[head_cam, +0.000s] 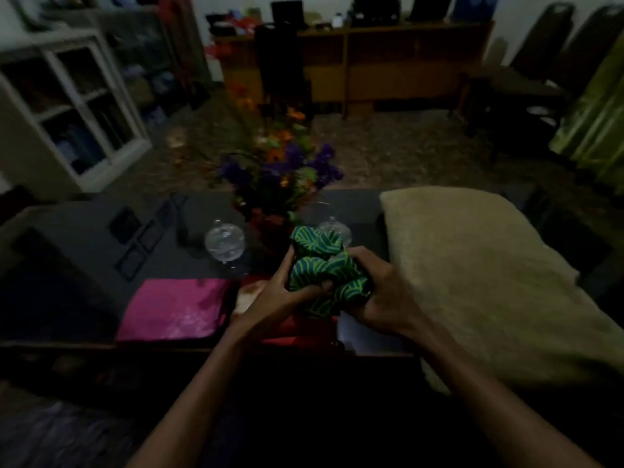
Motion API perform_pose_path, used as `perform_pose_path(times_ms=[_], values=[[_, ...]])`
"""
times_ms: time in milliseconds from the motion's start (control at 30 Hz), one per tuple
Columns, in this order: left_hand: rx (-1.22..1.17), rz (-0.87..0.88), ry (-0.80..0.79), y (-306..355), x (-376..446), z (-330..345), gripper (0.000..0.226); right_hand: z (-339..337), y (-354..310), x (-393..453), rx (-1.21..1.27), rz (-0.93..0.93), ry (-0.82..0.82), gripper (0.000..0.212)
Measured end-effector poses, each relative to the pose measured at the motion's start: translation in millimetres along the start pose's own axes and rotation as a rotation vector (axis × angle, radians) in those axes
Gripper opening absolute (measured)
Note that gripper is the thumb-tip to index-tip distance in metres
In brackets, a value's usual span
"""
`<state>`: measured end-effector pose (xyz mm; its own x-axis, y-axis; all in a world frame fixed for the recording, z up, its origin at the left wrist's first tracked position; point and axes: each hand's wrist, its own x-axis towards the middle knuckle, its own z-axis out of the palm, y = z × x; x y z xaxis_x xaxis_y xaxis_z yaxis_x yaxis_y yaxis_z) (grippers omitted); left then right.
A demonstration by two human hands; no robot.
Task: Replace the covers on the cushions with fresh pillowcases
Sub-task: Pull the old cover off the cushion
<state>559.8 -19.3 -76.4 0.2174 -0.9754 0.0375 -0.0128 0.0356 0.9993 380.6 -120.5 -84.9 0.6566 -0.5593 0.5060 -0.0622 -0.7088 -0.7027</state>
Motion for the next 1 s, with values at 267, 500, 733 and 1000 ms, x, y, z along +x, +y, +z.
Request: perform_pose_path(times_ms=[267, 500, 733, 1000], values=[[0.332, 0.162, 0.207, 33, -86, -125, 0.064, 96, -105, 51, 0.007, -0.138, -0.303, 0.091], [0.691, 0.229, 0.640, 20, -98, -231, 0.044, 173, -113, 104, -0.125, -0.128, -0.364, 0.091], [0.770, 0.168, 0.861, 0, -36, -321, 0.037, 253, -46, 153, -0.296, 0.150, -0.522, 0.089], [0.921, 0.100, 0.762, -68, 88, -399, 0.043, 327, 33, 182, -0.475, 0.294, -0.912, 0.094]])
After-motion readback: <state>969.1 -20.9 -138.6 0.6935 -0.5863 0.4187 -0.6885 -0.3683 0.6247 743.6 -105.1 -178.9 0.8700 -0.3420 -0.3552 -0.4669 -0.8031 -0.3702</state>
